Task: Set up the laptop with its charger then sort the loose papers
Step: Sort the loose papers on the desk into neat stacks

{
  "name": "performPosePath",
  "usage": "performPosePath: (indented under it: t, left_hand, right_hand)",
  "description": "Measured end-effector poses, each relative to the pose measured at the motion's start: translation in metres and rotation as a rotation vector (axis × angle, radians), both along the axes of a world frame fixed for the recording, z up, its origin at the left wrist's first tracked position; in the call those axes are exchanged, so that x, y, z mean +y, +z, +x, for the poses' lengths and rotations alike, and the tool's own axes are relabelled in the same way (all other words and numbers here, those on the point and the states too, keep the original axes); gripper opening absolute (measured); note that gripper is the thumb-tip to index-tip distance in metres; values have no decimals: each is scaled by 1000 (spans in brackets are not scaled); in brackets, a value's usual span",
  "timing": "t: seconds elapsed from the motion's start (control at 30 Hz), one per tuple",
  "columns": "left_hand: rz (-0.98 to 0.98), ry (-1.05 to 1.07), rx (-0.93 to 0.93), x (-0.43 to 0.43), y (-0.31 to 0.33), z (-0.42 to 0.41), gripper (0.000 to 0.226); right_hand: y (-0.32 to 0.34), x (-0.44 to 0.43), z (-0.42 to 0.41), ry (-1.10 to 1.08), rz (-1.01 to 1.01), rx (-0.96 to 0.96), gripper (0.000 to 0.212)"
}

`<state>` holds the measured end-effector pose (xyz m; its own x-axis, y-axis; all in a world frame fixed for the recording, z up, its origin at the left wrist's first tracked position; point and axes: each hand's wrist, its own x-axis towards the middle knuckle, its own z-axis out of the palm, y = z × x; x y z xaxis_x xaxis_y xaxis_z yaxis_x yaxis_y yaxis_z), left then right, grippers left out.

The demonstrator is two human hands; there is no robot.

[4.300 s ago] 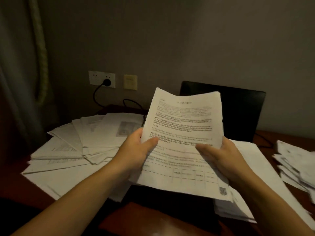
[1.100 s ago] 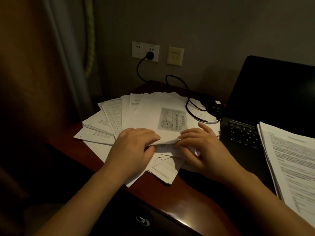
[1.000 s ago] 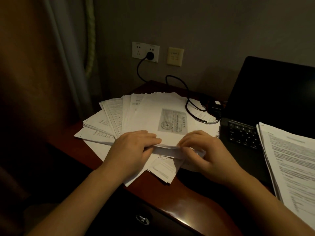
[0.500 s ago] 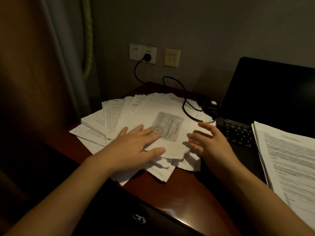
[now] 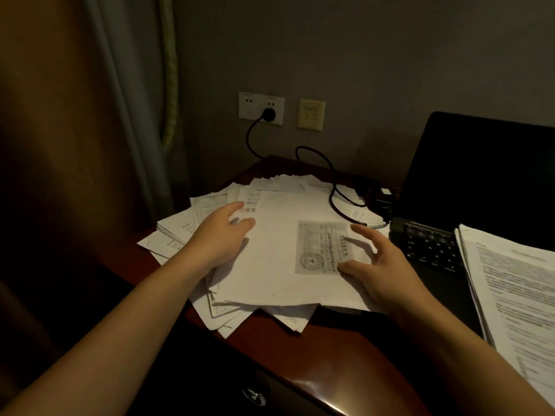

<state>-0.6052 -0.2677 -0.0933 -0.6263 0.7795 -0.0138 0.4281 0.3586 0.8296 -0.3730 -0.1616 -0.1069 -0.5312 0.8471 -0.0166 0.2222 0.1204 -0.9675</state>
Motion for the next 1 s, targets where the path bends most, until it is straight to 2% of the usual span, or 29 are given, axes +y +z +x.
performPosePath:
  t: [0.17, 0.23, 0.33, 0.4, 0.5, 0.53, 0.67, 0.73, 0.9, 1.0]
  left_hand:
    - [342, 203, -468, 1, 1, -10, 54]
    - [400, 262, -656, -6, 3, -20, 50]
    - [368, 240, -846, -16, 0, -35, 29]
    - [328, 176, -850, -19, -4, -35, 26]
    - [381, 90, -835, -16, -7, -28, 31]
    - [395, 66, -819, -14, -5, -24, 33]
    - [431, 38, -722, -2, 2, -9, 42]
    - [445, 27, -688, 5, 4, -3, 36]
    - [403, -27, -696, 17, 6, 7, 31]
    - [443, -19, -802, 20, 3, 8, 32]
  right_hand:
    - [2, -7, 2, 143, 166, -32, 86]
    - [3, -7, 3, 149, 201, -41, 91]
    - [4, -9, 4, 144, 163, 11, 97]
    - [3, -7, 2, 108, 170, 33, 99]
    - [2, -3, 3, 27, 89, 78, 97]
    - [2, 0, 4, 4, 54, 80, 88]
    - [2, 10, 10, -76, -72, 129, 22]
    - [1, 15, 14, -158, -34, 133, 9]
    - [0, 23, 19, -300, 89, 135, 6]
    - [-2, 29, 21, -324, 120, 156, 17]
